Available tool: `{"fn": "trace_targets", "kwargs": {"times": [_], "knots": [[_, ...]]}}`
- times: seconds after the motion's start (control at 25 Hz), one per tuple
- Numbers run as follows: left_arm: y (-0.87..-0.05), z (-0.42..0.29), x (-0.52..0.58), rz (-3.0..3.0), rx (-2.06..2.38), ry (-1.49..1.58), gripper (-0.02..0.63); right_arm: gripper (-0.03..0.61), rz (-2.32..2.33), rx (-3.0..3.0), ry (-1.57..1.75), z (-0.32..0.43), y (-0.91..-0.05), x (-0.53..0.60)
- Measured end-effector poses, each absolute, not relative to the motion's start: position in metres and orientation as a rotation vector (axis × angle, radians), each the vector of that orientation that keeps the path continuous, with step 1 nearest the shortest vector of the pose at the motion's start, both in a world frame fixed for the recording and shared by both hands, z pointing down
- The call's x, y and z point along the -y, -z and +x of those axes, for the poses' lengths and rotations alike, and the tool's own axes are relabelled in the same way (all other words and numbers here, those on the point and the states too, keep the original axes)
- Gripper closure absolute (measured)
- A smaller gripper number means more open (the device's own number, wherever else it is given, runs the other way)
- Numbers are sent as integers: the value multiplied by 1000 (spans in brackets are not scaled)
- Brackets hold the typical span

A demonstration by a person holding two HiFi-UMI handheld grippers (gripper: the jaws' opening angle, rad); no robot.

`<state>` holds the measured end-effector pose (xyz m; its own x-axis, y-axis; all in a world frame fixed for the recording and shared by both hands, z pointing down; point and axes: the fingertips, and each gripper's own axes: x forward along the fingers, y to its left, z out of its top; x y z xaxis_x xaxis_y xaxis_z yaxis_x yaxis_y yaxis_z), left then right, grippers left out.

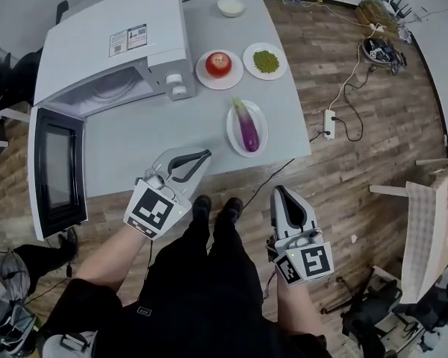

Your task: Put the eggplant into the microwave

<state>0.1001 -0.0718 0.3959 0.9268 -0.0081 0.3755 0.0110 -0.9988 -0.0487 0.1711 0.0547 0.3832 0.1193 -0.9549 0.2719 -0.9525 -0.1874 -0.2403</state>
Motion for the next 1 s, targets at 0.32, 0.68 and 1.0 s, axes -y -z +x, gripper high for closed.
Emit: {"fn": "trace_targets", "kwargs": {"times": [0.32,0.68,1.0], "knots": [[-458,120,80,-2903,86,714,604,560,-2364,-1917,597,185,-422,-34],[-532,146,81,-2703,224,856,596,560,-2365,-1868,649,190,-467,-34],[-579,157,88,-2370,290,976,512,560,-2377,-1820,663,193,-480,-39]]}}
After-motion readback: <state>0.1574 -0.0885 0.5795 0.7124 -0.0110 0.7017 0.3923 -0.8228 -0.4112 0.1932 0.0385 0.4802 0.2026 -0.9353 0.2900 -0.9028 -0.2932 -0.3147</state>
